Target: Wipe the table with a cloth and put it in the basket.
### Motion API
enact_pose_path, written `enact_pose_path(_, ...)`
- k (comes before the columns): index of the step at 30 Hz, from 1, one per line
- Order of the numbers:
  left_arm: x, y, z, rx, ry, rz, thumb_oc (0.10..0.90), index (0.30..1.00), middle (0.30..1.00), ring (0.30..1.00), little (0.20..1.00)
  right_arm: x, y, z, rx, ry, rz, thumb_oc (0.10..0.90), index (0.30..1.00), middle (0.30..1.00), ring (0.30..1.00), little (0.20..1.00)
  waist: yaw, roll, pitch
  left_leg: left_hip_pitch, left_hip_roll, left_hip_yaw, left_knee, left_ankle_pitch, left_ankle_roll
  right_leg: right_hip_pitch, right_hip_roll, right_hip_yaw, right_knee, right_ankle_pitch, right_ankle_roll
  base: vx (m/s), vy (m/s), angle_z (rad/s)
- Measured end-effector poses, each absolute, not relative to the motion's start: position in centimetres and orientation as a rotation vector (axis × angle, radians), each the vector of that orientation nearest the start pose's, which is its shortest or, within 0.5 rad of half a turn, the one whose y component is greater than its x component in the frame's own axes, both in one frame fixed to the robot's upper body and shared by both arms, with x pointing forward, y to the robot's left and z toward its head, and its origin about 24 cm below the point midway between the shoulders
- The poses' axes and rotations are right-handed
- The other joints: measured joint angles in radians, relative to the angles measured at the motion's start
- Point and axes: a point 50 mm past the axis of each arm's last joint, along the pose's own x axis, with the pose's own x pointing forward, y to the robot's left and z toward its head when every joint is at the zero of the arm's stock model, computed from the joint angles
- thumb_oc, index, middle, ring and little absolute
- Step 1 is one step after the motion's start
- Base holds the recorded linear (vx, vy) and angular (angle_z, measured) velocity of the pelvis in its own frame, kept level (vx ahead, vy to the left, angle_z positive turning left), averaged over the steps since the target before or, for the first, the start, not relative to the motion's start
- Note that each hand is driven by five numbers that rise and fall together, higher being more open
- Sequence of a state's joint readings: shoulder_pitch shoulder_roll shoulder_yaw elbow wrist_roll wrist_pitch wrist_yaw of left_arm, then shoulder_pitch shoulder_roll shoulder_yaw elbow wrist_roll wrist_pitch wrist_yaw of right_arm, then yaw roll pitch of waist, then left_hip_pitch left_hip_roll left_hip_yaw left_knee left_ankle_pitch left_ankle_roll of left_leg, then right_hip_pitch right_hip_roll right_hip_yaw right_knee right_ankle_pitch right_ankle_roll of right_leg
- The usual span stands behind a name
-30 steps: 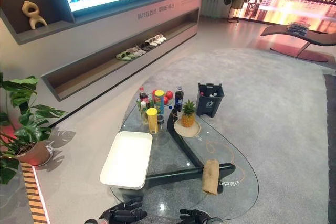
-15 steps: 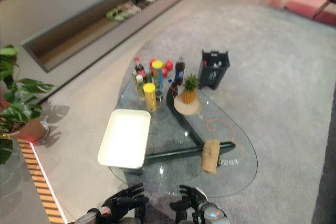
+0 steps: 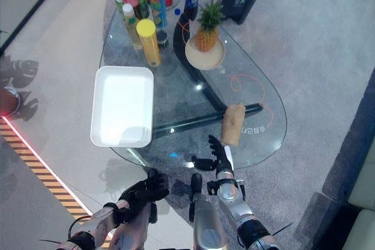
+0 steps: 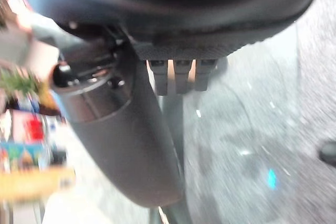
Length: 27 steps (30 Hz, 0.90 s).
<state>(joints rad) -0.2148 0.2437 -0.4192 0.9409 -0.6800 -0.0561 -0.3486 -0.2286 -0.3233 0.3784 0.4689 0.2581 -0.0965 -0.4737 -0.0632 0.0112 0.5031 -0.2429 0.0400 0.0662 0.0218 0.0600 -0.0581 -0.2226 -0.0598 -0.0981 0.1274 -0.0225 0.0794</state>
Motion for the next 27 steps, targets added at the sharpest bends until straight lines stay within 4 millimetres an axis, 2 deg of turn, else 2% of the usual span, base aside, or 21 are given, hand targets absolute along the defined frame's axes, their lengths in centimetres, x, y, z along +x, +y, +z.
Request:
enact_pose_path(3, 22.7, 15.4, -9.6, -0.306, 0.684, -0.331, 0.800, 0.900, 0.900, 0.900, 0.900, 28.5, -17.7, 1.0, -0.232, 0.105, -0.288, 0.800, 0.900, 0.900, 0.900, 0.900, -0.001, 0.000, 0.012, -0.032, -0.006, 0.004, 0.020, 0.000, 0.000, -0.049, -0.009, 0.001, 0.057, -0.020, 0.000, -0.01, 0.002, 0.02)
enact_pose_path(11, 24.1, 15.1, -8.2, -0.306, 0.590, -0.337, 0.800, 0.900, 0.900, 0.900, 0.900, 30.5, -17.7, 6.0, -0.239, -0.118, -0.458, 0.800, 0.900, 0.900, 0.900, 0.900, 0.001, 0.001, 0.024, -0.207, -0.025, 0.010, 0.121, -0.006, 0.008, -0.286, -0.036, 0.024, 0.280, -0.093, -0.020, 0.00, 0.027, 0.01)
enact_pose_path(15, 24.9, 14.8, -7.5, -0.304, 0.558, -0.351, 0.800, 0.900, 0.900, 0.900, 0.900, 31.1, -17.9, 7.9, -0.263, -0.199, -0.531, 0.800, 0.900, 0.900, 0.900, 0.900, -0.004, 0.008, 0.028, -0.275, -0.024, 0.011, 0.151, -0.010, 0.015, -0.360, -0.035, 0.029, 0.315, -0.092, -0.026, 0.00, 0.005, -0.01)
enact_pose_path(19, 25.4, 14.3, -6.8, -0.300, 0.524, -0.370, 0.800, 0.900, 0.900, 0.900, 0.900, 31.7, -19.0, 9.8, -0.237, -0.261, -0.664, 0.800, 0.900, 0.900, 0.900, 0.900, -0.022, 0.009, 0.029, -0.348, -0.025, 0.011, 0.186, -0.013, 0.021, -0.429, -0.037, 0.031, 0.343, -0.089, -0.027, 0.00, 0.000, 0.00)
enact_pose_path(22, 25.7, 13.8, -6.5, -0.302, 0.508, -0.378, 0.800, 0.900, 0.900, 0.900, 0.900, 32.0, -19.7, 10.8, -0.221, -0.278, -0.744, 0.800, 0.900, 0.900, 0.900, 0.900, -0.023, 0.010, 0.029, -0.382, -0.028, 0.012, 0.192, -0.010, 0.017, -0.467, -0.039, 0.037, 0.359, -0.088, -0.023, 0.00, 0.000, 0.00)
enact_pose_path(27, 26.3, 13.5, -5.7, -0.306, 0.473, -0.381, 0.800, 0.900, 0.900, 0.900, 0.900, 32.6, -19.5, 12.1, -0.201, -0.304, -0.784, 0.800, 0.900, 0.900, 0.900, 0.900, -0.020, 0.015, 0.030, -0.441, -0.029, 0.013, 0.211, -0.005, 0.013, -0.532, -0.040, 0.041, 0.387, -0.089, -0.026, 0.00, 0.000, 0.00)
